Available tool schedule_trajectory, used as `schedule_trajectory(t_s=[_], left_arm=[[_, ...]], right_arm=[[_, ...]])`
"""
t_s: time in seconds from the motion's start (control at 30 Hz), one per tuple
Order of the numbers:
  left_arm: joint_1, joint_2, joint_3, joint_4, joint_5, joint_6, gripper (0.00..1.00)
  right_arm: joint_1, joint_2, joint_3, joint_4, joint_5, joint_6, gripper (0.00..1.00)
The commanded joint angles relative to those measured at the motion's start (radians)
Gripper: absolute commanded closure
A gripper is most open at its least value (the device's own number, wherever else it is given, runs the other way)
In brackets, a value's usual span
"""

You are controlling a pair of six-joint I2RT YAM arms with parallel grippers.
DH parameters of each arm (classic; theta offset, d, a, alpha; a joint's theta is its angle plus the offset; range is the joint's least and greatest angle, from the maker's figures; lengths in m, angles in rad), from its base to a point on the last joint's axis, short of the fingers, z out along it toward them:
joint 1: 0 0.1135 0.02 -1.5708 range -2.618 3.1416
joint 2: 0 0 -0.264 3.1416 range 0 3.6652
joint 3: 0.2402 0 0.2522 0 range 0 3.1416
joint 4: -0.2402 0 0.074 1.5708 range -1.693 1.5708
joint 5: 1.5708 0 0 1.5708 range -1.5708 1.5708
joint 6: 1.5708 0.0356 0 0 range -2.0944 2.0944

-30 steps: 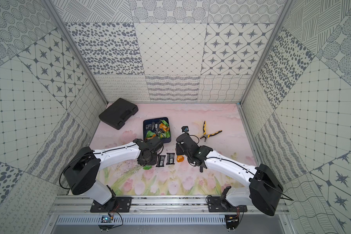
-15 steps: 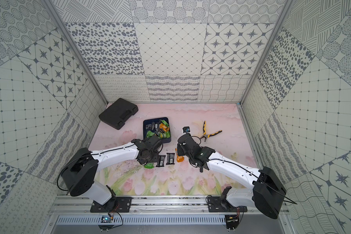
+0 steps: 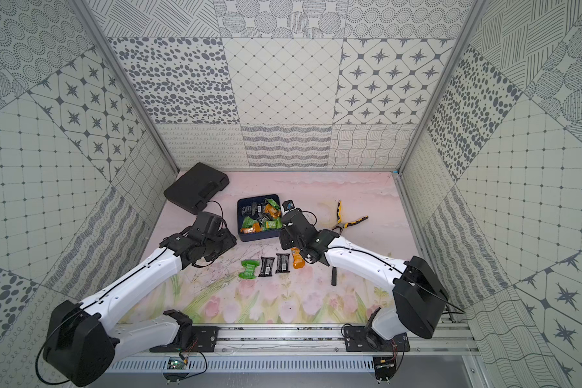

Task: Take the cookies out of the storage box
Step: Place the cookie at the center of the board, then pick up the cookie from the storage box.

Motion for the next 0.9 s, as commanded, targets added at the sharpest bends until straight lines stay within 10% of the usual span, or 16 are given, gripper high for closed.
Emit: schedule_trajectory(t_s=[0.0,0.43,0.87], left_arm=[[0.116,-0.035,-0.027,0.016,0.128,-0.097,0.39],[0.162,-0.028,-0.100,0.021,0.148,-0.184,0.41],[0.163,-0.021,-0.071,0.126,0.132,-0.061,0.40]], right_arm=[[-0.001,0.077,0.090,0.014,-0.024,-0.093,0.60],[-0.034,0.432,0.458,-0.114,-0.002,-0.321,0.60],[-0.049,0.536,0.603,-0.212,-0.210,-0.132,0.60]])
